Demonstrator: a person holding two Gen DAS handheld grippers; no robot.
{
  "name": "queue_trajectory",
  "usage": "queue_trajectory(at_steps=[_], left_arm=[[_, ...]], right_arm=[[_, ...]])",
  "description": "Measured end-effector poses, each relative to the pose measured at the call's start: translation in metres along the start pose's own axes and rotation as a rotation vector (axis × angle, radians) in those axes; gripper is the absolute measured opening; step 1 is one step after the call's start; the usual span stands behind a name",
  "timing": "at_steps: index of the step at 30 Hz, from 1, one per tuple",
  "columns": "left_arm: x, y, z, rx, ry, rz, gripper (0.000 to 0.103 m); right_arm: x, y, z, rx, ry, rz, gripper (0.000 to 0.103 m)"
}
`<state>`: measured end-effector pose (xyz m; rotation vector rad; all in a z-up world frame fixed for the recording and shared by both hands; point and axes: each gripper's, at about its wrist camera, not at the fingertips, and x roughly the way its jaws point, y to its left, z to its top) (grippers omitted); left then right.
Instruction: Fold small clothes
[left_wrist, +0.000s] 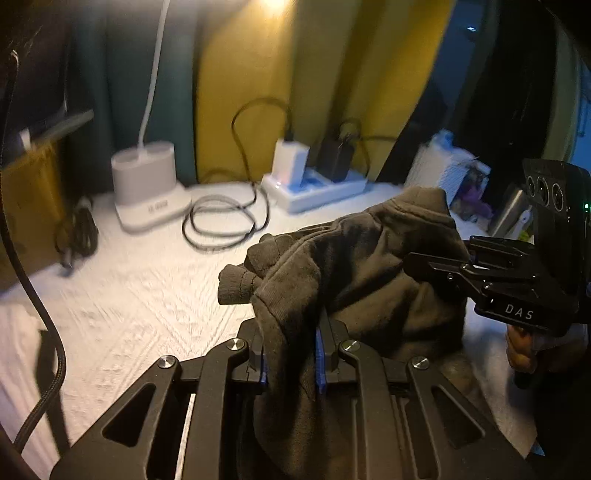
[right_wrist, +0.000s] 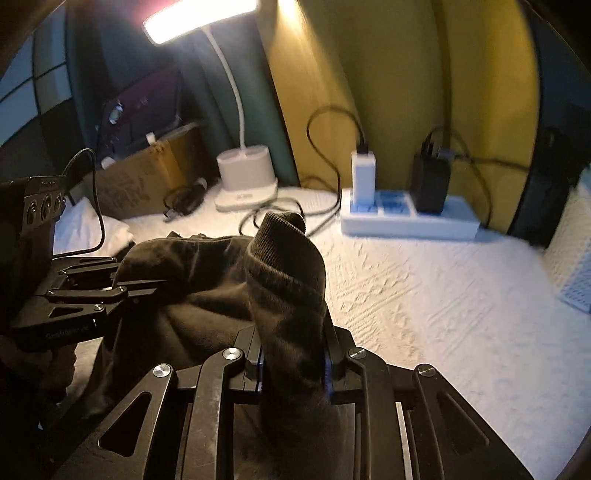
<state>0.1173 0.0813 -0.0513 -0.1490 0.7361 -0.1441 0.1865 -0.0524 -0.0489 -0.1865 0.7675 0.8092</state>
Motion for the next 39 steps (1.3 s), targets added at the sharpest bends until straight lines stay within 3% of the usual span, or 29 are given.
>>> queue_trajectory(at_steps=[22,31,39], left_arm=[[-0.156,-0.072,0.002,0.135,-0.298,-0.011,0.016],[-0.223,-0.084,-0.009,0.162,-0.424,0.013,0.016],[-0.27,-0.081,-0.021,0.18,-0.501,0.067,0.016]], right_arm=[[-0.172,0.073,-0.006,-0.099,-0.304,-0.088,0.022],[-0.235,0.121,-0.003,-0.19,-0.43,-0.088,0.022],[-0.266,0.167,-0.004,-0.26,-0.499,-0.051,0.022]])
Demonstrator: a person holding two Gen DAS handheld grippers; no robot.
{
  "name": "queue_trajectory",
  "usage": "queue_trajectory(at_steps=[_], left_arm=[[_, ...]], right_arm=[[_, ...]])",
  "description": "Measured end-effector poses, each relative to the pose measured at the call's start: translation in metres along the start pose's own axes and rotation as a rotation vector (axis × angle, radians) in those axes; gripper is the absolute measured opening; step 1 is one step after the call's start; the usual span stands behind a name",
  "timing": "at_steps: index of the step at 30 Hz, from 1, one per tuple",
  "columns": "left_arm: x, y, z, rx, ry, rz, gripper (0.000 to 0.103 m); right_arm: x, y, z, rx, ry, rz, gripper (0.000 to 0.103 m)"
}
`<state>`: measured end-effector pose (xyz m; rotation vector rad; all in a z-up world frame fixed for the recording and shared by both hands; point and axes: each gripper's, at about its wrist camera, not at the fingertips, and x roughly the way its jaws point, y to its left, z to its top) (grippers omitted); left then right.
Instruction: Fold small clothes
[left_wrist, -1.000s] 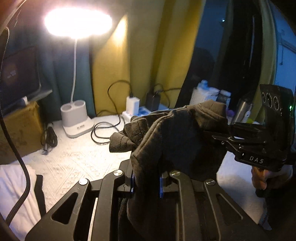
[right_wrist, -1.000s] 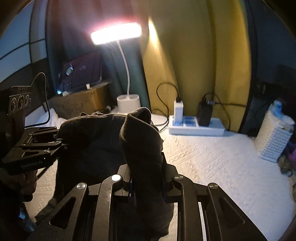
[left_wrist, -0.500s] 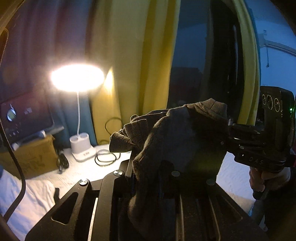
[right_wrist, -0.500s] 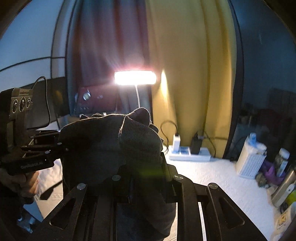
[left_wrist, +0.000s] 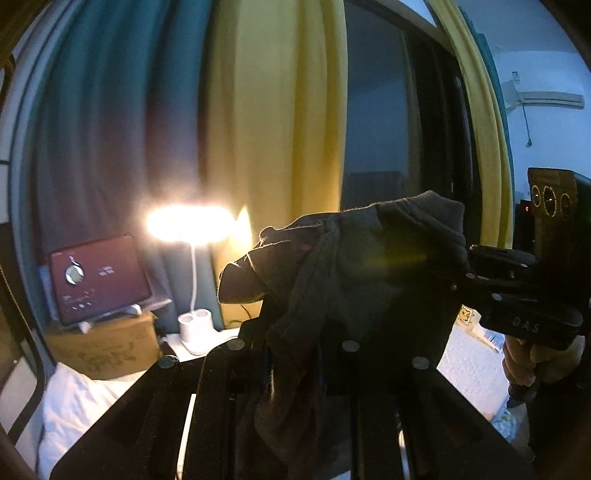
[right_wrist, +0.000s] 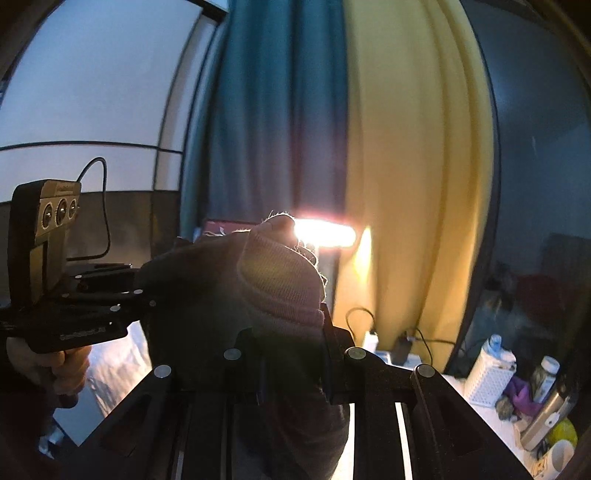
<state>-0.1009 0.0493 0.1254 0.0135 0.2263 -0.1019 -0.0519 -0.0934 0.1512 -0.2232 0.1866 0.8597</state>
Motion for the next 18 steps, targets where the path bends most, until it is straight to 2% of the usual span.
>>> queue_trajectory(at_steps=[8,12,18], left_arm=[[-0.047,0.023,-0.008,-0.015,-0.051,0.067,0.016],[-0.06,0.036,-0.018,-0.018,-0.041,0.104,0.016],[-0.056,0.06,-0.037,-0.047,0.008,0.137,0.016]], right_arm=[[-0.009,0.049,0.011,-0.06,-0.026,0.068,0.022],[-0.006,0.066,0.012,-0.064,-0.017,0.102,0.022],[0.016,0.077,-0.003,-0.04,0.026,0.127,0.022]])
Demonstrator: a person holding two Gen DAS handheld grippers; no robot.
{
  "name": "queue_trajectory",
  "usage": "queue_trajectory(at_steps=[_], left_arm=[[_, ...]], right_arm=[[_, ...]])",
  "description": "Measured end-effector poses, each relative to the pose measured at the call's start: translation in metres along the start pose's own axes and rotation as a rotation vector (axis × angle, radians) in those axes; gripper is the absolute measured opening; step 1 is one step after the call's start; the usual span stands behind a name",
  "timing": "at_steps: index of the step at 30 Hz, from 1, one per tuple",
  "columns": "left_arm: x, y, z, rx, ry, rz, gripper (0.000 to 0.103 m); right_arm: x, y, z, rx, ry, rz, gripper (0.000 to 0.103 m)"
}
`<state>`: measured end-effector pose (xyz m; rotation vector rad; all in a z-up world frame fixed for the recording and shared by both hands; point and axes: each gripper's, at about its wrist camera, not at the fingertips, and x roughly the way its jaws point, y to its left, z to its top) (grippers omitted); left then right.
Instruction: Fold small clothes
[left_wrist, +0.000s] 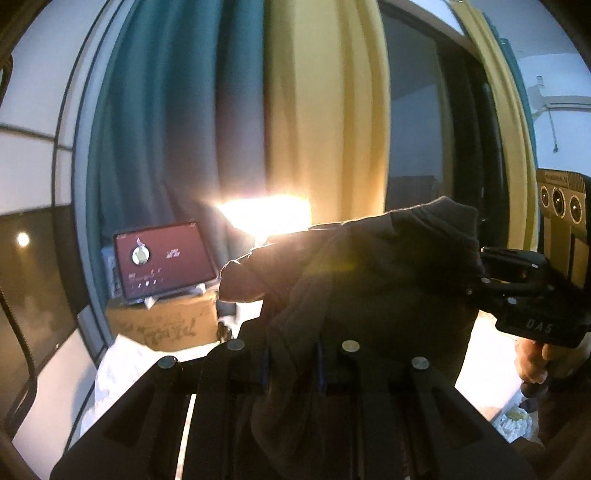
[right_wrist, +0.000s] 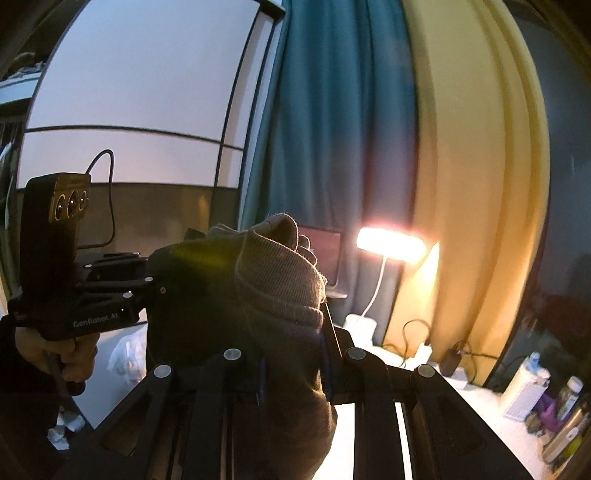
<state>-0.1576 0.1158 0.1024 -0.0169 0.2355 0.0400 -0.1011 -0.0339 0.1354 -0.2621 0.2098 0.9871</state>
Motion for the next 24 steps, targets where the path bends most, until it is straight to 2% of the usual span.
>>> queue_trajectory(at_steps=[6,15,24], left_arm=[[0.026,0.016,-0.013,-0.036,0.06,-0.008,0.016],[0.078,0.025,-0.024,-0.044,0.146,-0.04,0.016],[0.134,0.039,-0.047,-0.109,0.242,-0.025,0.016]], right_arm=[[0.029,-0.004,-0.016,0.038,0.059,-0.006,0.022],[0.083,-0.035,-0.038,0.109,0.144,-0.033,0.022],[0.142,-0.056,-0.067,0.147,0.249,-0.008,0.022]])
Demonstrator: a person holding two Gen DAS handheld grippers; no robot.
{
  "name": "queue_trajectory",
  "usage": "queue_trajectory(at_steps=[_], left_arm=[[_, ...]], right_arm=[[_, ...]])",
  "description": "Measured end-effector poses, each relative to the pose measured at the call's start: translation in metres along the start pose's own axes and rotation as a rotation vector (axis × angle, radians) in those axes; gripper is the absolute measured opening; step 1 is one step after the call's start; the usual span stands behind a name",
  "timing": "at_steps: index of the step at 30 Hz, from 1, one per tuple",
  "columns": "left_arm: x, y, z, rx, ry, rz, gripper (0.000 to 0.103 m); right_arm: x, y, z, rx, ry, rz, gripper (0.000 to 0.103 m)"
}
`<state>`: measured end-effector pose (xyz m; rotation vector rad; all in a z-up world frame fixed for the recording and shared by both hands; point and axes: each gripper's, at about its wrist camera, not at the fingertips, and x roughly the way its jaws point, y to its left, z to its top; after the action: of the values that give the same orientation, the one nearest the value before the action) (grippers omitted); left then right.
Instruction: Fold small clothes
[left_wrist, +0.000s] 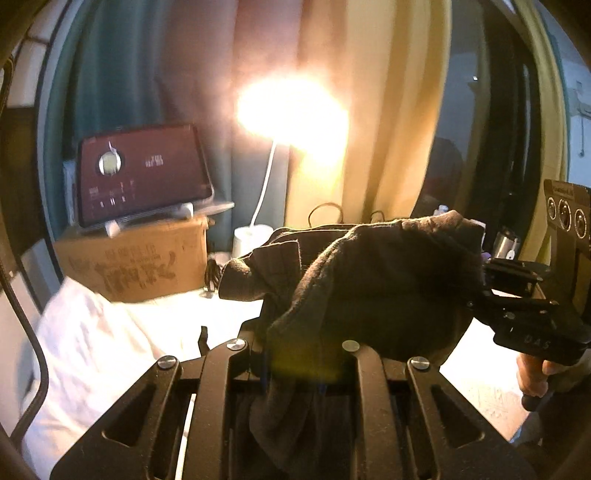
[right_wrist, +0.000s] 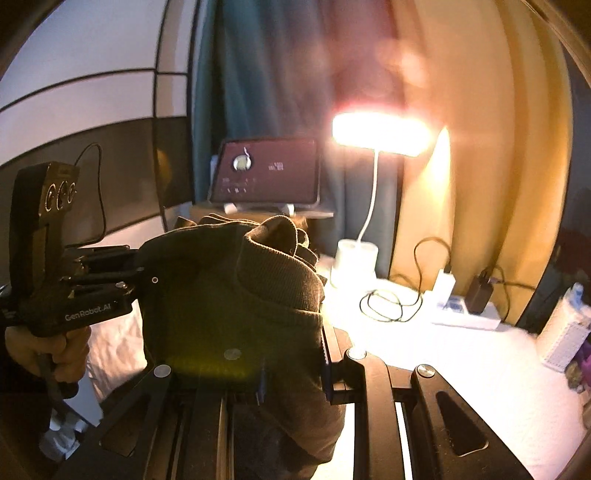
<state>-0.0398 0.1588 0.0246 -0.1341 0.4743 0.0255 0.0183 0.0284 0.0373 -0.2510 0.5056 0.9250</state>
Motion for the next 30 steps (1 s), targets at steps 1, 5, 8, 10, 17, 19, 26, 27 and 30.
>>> queue_trajectory(at_steps=[1,5,8,10,17,19,26,27,30], left_arm=[[0.007,0.002,-0.001,-0.006,0.012,0.001,0.016],[0.027,0.01,-0.006,-0.022,0.052,-0.001,0.016],[0.041,0.015,-0.01,-0.031,0.083,0.004,0.016],[0.053,0.02,-0.011,-0.038,0.103,0.009,0.016],[0.097,0.033,-0.013,-0.011,0.187,0.033,0.016],[0.11,0.037,-0.015,-0.009,0.212,0.04,0.016],[0.144,0.055,-0.024,-0.048,0.282,0.089,0.016],[0.15,0.058,-0.027,-0.055,0.3,0.098,0.016],[0.162,0.068,-0.034,-0.088,0.348,0.111,0.017]], right_arm=[[0.005,-0.003,-0.001,0.006,0.009,0.002,0.022],[0.031,-0.016,-0.006,0.032,0.05,0.011,0.022],[0.051,-0.025,-0.008,0.051,0.078,0.019,0.022],[0.064,-0.029,-0.01,0.06,0.094,0.025,0.022],[0.113,-0.051,-0.018,0.1,0.163,0.043,0.022],[0.126,-0.057,-0.021,0.113,0.178,0.047,0.022],[0.171,-0.071,-0.034,0.143,0.244,0.083,0.022],[0.179,-0.072,-0.036,0.141,0.26,0.087,0.022],[0.198,-0.074,-0.042,0.133,0.297,0.09,0.022]])
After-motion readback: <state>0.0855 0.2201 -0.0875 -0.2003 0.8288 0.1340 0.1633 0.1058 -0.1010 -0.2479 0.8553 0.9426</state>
